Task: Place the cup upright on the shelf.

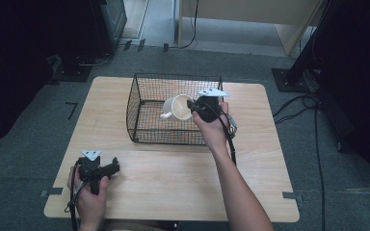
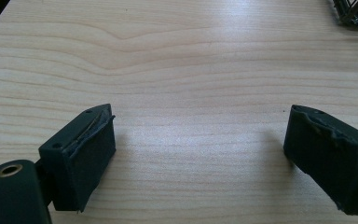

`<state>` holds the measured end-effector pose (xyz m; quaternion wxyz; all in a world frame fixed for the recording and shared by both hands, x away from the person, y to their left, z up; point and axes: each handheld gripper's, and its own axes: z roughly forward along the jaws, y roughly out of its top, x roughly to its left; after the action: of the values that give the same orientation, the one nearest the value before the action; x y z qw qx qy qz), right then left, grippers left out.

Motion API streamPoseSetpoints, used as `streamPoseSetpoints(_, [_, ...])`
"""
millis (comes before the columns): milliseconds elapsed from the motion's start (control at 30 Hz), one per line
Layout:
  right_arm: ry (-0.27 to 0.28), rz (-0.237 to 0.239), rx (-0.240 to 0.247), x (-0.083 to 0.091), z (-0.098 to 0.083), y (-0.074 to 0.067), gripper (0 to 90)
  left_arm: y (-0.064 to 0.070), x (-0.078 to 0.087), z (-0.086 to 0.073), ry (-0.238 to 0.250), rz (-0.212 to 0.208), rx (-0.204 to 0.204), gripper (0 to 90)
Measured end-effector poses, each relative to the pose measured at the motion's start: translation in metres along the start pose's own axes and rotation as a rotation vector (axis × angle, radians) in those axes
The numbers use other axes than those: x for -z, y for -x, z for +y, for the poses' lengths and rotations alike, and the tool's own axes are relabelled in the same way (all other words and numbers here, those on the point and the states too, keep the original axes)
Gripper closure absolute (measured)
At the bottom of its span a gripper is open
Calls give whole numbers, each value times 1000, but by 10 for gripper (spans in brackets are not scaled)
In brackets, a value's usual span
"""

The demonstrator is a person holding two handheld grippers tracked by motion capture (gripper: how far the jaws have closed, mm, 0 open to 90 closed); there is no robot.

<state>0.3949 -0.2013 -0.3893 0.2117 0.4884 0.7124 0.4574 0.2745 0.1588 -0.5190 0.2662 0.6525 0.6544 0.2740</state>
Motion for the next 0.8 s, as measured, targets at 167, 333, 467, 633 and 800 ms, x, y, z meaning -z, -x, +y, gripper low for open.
streamPoseSetpoints(167, [-29,-23,-6,-11,0,6,848,0,0,0,0,-1,-1,92])
streamPoseSetpoints(333, [-64,-47,-20,-22,-2,9,848,0,0,0,0,-2,-1,92])
streamPoseSetpoints(467, [-111,-68,-24,-33,-2,11,847,0,0,0,1,-2,-1,92])
streamPoseSetpoints(633, [-147,-74,-21,-41,1,13,846,0,0,0,1,-3,-2,92])
streamPoseSetpoints(800, [-174,-77,0,-47,9,15,846,0,0,0,-1,-4,-5,92])
